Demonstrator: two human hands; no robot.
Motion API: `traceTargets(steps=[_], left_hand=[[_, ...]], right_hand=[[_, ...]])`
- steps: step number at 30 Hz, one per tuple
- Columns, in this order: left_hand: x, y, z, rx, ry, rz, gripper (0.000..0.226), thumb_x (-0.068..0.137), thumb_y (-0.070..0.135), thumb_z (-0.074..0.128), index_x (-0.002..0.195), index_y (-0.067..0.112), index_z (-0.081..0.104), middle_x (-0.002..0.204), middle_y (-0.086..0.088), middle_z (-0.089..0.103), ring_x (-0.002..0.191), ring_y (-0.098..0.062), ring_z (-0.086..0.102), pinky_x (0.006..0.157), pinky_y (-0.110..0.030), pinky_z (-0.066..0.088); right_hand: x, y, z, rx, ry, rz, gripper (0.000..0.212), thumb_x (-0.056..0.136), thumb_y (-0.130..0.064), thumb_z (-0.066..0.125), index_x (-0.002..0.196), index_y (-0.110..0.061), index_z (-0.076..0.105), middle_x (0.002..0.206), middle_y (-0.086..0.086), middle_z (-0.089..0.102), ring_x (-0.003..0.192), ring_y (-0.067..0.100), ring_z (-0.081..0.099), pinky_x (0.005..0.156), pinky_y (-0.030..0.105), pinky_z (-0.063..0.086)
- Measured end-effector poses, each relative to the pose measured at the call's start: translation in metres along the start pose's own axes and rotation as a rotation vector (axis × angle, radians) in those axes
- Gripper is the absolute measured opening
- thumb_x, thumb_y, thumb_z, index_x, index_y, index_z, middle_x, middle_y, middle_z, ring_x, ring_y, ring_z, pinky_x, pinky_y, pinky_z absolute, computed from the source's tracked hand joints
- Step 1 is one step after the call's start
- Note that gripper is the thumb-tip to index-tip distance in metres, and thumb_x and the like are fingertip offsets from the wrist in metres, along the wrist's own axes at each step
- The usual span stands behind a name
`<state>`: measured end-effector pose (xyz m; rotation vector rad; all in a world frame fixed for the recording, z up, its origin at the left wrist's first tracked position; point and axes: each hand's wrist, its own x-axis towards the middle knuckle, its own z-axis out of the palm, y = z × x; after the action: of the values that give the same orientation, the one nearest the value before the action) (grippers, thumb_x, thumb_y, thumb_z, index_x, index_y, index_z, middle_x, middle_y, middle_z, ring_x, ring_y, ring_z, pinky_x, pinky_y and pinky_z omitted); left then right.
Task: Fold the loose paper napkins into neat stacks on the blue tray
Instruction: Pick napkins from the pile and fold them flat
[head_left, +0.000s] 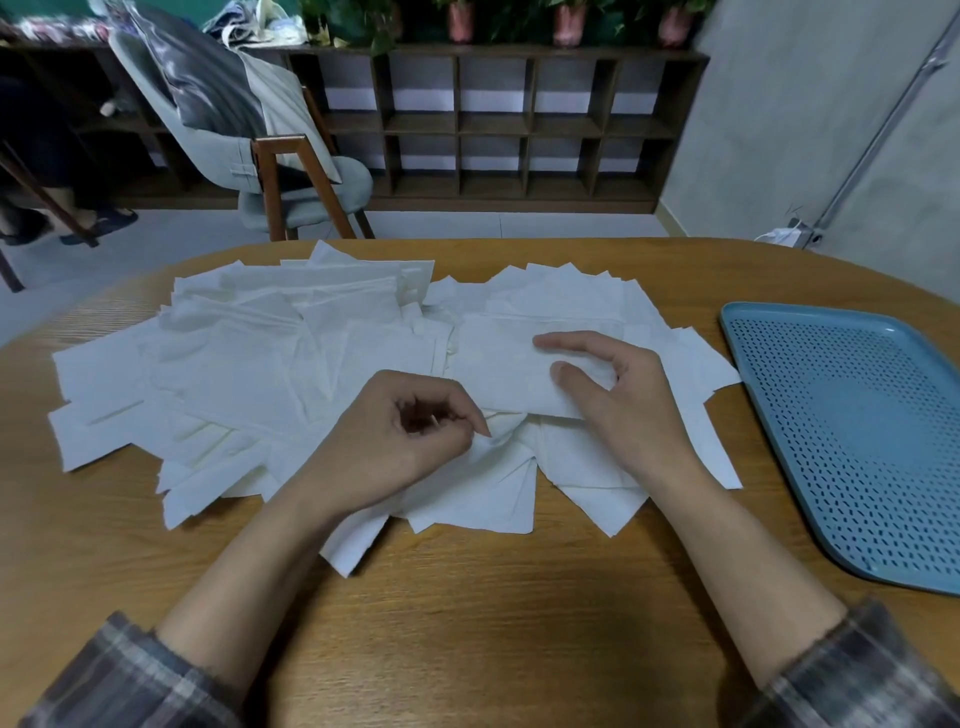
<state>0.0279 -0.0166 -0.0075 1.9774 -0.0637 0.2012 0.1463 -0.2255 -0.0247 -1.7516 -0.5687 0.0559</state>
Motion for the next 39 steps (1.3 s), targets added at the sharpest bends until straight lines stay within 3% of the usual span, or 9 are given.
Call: traceTargets(steps=[5, 12, 19, 22, 26, 30, 35, 37, 39], left_hand=[[0.001, 0.002, -0.009, 0.006, -0.209, -0.165, 0.019, 0.087, 0.008, 0.072, 0.083, 0.021, 0.086, 0.068, -0.03, 0.062, 0.06, -0.023, 0.057, 0.065, -0.028, 0.048], [0.001, 0.001, -0.011, -0.016, -0.339, -0.306, 0.005, 0.092, 0.01, 0.08, 0.093, 0.011, 0.085, 0.081, -0.015, 0.079, 0.075, -0.024, 0.078, 0.077, -0.03, 0.062], [0.003, 0.001, -0.007, -0.109, -0.225, -0.088, 0.017, 0.093, 0.013, 0.056, 0.087, 0.008, 0.07, 0.109, -0.005, 0.078, 0.108, -0.017, 0.071, 0.09, -0.027, 0.053], [0.004, 0.0, -0.007, -0.226, -0.145, -0.073, 0.014, 0.089, 0.021, 0.053, 0.079, 0.014, 0.06, 0.09, -0.015, 0.068, 0.087, -0.02, 0.06, 0.074, -0.029, 0.042], [0.003, 0.002, -0.011, -0.416, -0.047, -0.083, 0.017, 0.081, 0.03, 0.053, 0.071, 0.016, 0.053, 0.072, -0.002, 0.052, 0.066, -0.018, 0.048, 0.054, -0.026, 0.036], [0.004, 0.009, -0.009, -0.484, 0.11, -0.157, 0.012, 0.08, 0.027, 0.055, 0.07, 0.021, 0.058, 0.073, -0.001, 0.056, 0.064, -0.017, 0.055, 0.052, -0.026, 0.04], [0.007, -0.002, -0.002, -0.16, 0.363, -0.075, 0.017, 0.101, 0.017, 0.062, 0.087, 0.022, 0.07, 0.076, -0.016, 0.056, 0.072, -0.021, 0.048, 0.065, -0.03, 0.037], [0.005, 0.002, 0.0, -0.145, 0.34, -0.069, 0.01, 0.101, 0.018, 0.069, 0.107, 0.026, 0.072, 0.061, -0.001, 0.054, 0.06, -0.009, 0.05, 0.059, -0.021, 0.039], [0.004, 0.006, 0.002, -0.169, 0.305, -0.061, 0.03, 0.094, 0.016, 0.079, 0.12, 0.026, 0.068, 0.07, 0.009, 0.069, 0.064, -0.006, 0.064, 0.058, -0.016, 0.049]], right_hand=[[0.0, 0.0, -0.001, -0.002, 0.01, 0.001, 0.03, 0.1, -0.007, 0.065, 0.114, -0.028, 0.08, 0.119, -0.026, 0.074, 0.123, -0.01, 0.059, 0.106, 0.01, 0.042], [0.0, -0.002, 0.0, -0.006, 0.001, -0.002, 0.029, 0.099, -0.006, 0.066, 0.113, -0.028, 0.08, 0.117, -0.026, 0.075, 0.123, -0.01, 0.06, 0.103, 0.005, 0.04], [0.0, -0.004, 0.0, 0.025, -0.011, -0.013, 0.027, 0.1, -0.007, 0.065, 0.112, -0.026, 0.08, 0.118, -0.022, 0.076, 0.123, -0.007, 0.061, 0.103, 0.007, 0.041], [0.0, -0.005, 0.0, 0.03, -0.013, -0.017, 0.022, 0.103, -0.013, 0.065, 0.114, -0.025, 0.08, 0.118, -0.019, 0.076, 0.123, -0.005, 0.062, 0.104, 0.01, 0.042], [-0.001, -0.01, -0.001, 0.052, -0.004, 0.002, 0.019, 0.105, -0.028, 0.063, 0.113, -0.024, 0.08, 0.118, -0.019, 0.076, 0.121, -0.007, 0.062, 0.104, 0.01, 0.043], [-0.004, -0.016, -0.001, 0.216, -0.141, 0.073, 0.051, 0.099, -0.059, 0.049, 0.111, -0.022, 0.081, 0.121, -0.013, 0.077, 0.127, 0.002, 0.062, 0.114, 0.027, 0.038], [-0.007, -0.019, 0.003, 0.139, -0.14, 0.054, 0.012, 0.095, -0.026, 0.076, 0.1, -0.017, 0.083, 0.104, -0.009, 0.08, 0.106, 0.003, 0.071, 0.089, 0.012, 0.048], [-0.006, -0.016, 0.002, 0.144, -0.103, 0.079, 0.009, 0.094, -0.023, 0.078, 0.099, -0.017, 0.083, 0.103, -0.009, 0.08, 0.105, 0.004, 0.072, 0.088, 0.015, 0.051], [-0.006, -0.016, 0.002, 0.168, -0.089, 0.099, 0.011, 0.094, -0.023, 0.078, 0.101, -0.017, 0.082, 0.106, -0.008, 0.08, 0.105, 0.006, 0.072, 0.087, 0.02, 0.053]])
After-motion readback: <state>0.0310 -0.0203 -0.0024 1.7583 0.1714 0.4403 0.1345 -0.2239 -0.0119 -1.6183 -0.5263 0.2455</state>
